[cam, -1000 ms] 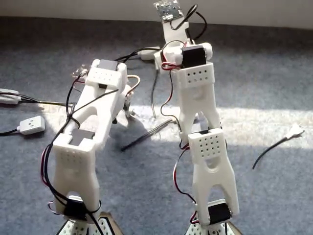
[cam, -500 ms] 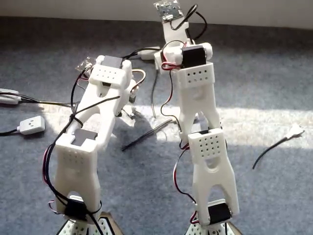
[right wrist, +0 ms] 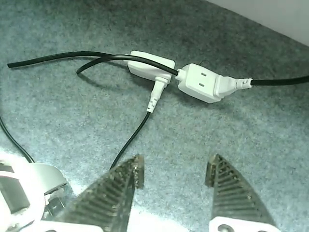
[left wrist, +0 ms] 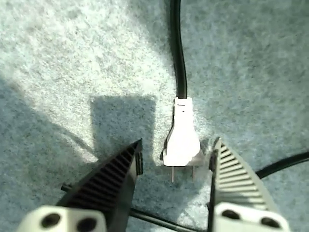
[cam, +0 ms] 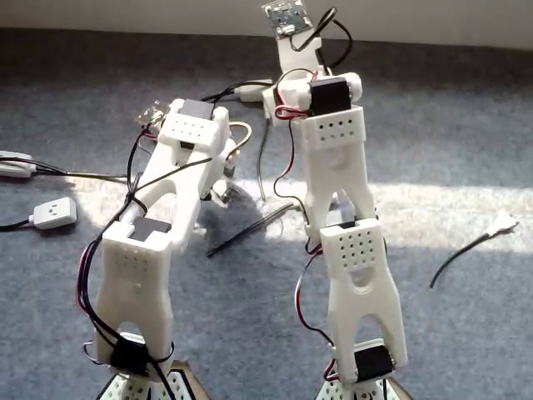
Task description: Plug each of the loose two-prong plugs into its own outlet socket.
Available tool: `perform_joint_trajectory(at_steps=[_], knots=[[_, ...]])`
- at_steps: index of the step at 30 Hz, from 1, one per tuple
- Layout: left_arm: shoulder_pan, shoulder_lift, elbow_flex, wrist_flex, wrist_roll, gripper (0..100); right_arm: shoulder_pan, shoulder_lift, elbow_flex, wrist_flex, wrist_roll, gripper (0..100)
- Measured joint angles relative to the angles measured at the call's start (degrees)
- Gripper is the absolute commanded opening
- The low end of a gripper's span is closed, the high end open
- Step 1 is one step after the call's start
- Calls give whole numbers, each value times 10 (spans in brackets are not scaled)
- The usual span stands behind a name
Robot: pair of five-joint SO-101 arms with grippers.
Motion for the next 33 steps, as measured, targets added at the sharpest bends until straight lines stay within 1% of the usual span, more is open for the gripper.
perform_joint_trajectory(at_steps=[4, 19, 27, 33], knots=[[6, 0, -1, -28, 0, 234, 0, 0, 0, 0, 0, 213], [10, 0, 14, -39, 0, 234, 0, 0, 0, 0, 0, 213], [10, 3, 33, -69, 0, 234, 0, 0, 0, 0, 0, 213], [9, 26, 32, -73, 0, 229, 0, 0, 0, 0, 0, 213]])
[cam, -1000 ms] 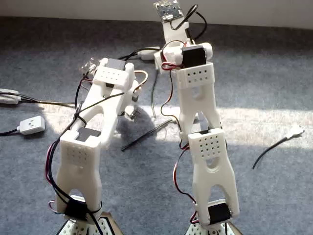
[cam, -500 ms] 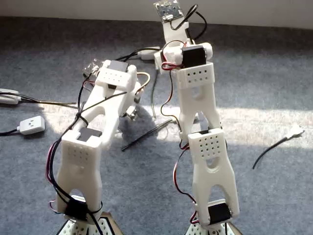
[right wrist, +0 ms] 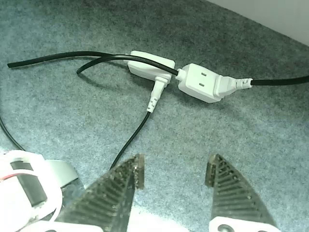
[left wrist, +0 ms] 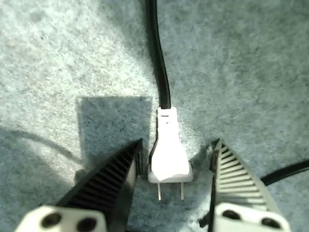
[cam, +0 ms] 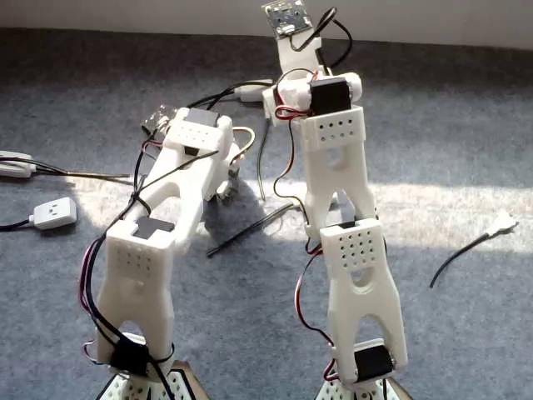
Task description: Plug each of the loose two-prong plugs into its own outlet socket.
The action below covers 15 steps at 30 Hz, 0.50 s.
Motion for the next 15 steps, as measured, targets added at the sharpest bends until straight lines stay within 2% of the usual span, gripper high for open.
perform_joint_trajectory(at_steps=[7, 10, 15], knots=[[-4, 38, -49, -2, -1, 46, 0, 0, 0, 0, 0, 213], [-4, 40, -55, -4, -1, 8, 0, 0, 0, -4, 0, 213], [-4, 42, -55, -5, -1, 6, 0, 0, 0, -10, 0, 213]])
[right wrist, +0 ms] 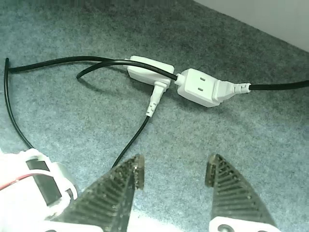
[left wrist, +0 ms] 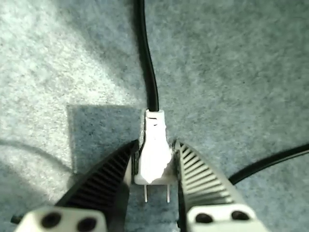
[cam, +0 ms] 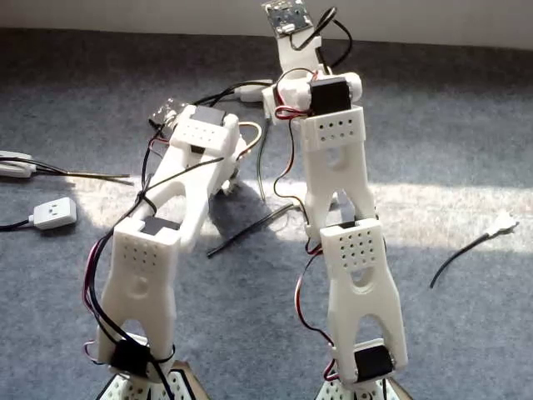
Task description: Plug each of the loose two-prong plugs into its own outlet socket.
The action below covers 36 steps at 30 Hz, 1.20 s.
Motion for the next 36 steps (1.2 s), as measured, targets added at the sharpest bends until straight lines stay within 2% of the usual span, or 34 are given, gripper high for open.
perform_joint_trajectory(at_steps=[8, 16, 21, 24, 28, 30, 32, 36], knots=[[0, 5, -36, 12, 0, 6, 0, 0, 0, -2, 0, 213], [-3, -6, -229, 130, 0, 6, 24, -16, 0, 2, 0, 213], [23, -22, -333, 154, 0, 6, 73, -76, 0, 10, 0, 207], [45, -22, -395, 155, 0, 6, 103, -103, 0, 11, 0, 144], [72, -22, -472, 161, 0, 6, 137, -136, 0, 11, 0, 4], [73, -22, -505, 161, 0, 6, 144, -154, 0, 11, 0, 15], [69, -22, -547, 161, 0, 6, 143, -171, 0, 14, -22, 9], [69, -25, -637, 176, 0, 6, 157, -197, -1, 37, -140, 7]])
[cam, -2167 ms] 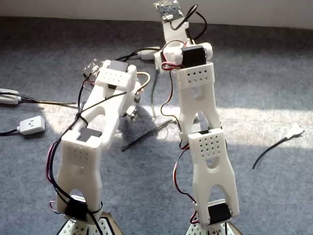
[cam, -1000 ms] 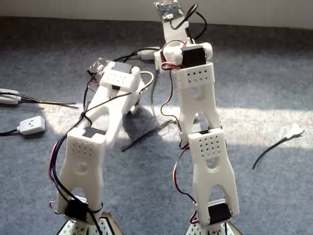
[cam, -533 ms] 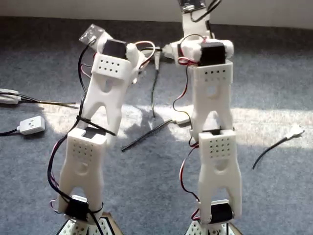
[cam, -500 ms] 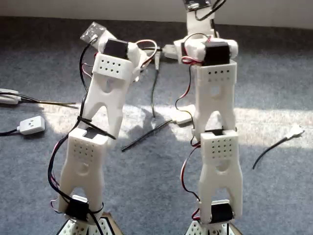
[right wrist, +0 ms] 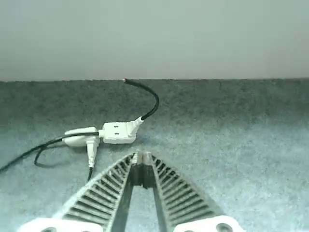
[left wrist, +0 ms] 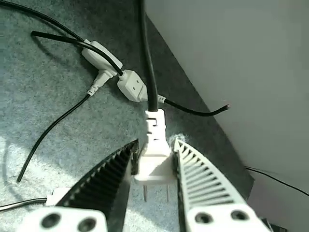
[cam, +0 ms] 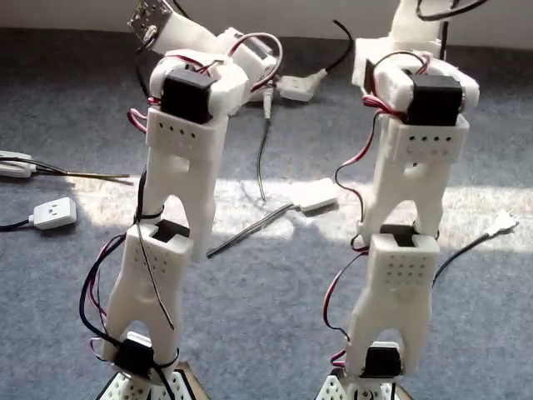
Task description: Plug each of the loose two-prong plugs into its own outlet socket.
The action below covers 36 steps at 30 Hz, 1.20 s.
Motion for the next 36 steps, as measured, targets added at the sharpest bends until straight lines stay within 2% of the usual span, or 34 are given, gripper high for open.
perform_joint_trajectory(at_steps=[4, 8, 12, 18, 27, 36], knots=[[10, -4, -12, 32, 0, 6, 40, -10, -5, 2, -150, 7], [35, 1, -13, 43, 12, 6, 62, 7, -8, 2, -194, 7], [71, 12, -18, 41, 70, 6, 60, 14, -4, 2, -200, 7], [82, -33, -18, 49, 82, 6, 47, -25, 36, 2, -182, 7], [14, -153, -18, 55, -46, 6, 22, -108, 116, 2, -118, 7], [4, -316, 11, 58, -62, 6, 21, -231, 226, 2, -104, 7]])
